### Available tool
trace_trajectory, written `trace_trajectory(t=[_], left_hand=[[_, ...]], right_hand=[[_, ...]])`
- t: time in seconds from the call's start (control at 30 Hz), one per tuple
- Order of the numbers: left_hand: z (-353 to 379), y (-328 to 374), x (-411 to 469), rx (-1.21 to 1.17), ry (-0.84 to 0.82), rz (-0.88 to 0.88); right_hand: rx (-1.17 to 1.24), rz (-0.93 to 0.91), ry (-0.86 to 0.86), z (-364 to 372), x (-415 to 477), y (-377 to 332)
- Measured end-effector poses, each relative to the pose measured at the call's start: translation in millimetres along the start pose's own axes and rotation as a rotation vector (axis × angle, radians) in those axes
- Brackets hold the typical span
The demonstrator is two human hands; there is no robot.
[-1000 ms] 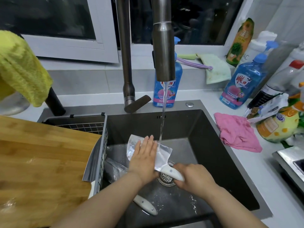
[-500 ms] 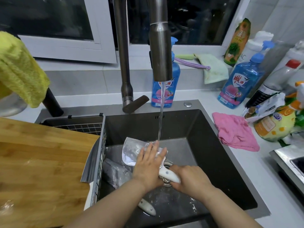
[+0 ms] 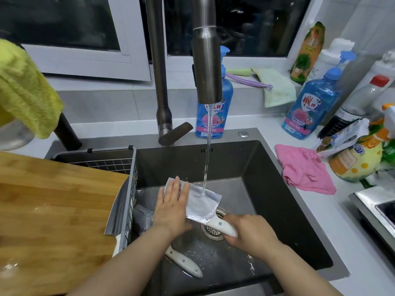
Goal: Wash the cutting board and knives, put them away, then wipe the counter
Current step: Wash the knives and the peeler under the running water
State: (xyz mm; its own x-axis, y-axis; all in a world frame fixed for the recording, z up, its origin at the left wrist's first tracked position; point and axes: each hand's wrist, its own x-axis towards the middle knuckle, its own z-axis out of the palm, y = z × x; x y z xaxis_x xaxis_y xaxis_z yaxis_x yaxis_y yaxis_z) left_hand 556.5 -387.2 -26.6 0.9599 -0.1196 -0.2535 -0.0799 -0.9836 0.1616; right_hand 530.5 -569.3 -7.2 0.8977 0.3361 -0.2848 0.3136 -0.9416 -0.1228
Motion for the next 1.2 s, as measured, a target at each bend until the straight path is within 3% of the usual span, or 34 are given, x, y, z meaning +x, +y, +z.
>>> trace_trajectory(t=[0.2,0.4,0.47,0.53,0.57,0.63,0.7,0.77,0.83,0.93,1.0,1.1,1.2], left_hand=[[11,24,-12,0.022,-0.011,0.267],[7,-7,2,0.013,0.089,0.044],[10,4,-3,0.01,0.057,0.139],[17,16,-9,0.059,0.146,0.348],[17,18,-10,0.09,0.147,0.367],[14,10,-9,0.071,0.154,0.337],[13,-11,-5,-0.011,0.093,0.159],[10,-24,0,0.04,0.139,0.048],[10,-17,-1,0.042,0.16,0.094],[15,10,-11,0.006,0.065,0.303],[20,12,-10,0.075,0.111,0.417],[4,-2,-6,0.085,0.233,0.266],[6,-15,-3,0.047,0.123,0.168]], right_hand=[[0.023,-0.008,0.006,2,2,-3],[0.046,0.02,0.015,1,2,5],[0.059,0.021,0.017,2,3,3],[0.065,0.017,0.016,2,3,1],[0.066,0.014,0.017,2,3,2],[0.062,0.013,0.013,1,2,5],[0.059,0.022,0.017,1,0,9],[0.061,0.032,0.023,2,-1,10],[0.073,0.036,0.03,2,0,8],[0.086,0.029,0.041,0,4,3],[0.07,0.026,0.048,-3,5,4],[0.059,0.032,0.053,-6,3,9],[0.074,0.048,0.042,-5,1,9]])
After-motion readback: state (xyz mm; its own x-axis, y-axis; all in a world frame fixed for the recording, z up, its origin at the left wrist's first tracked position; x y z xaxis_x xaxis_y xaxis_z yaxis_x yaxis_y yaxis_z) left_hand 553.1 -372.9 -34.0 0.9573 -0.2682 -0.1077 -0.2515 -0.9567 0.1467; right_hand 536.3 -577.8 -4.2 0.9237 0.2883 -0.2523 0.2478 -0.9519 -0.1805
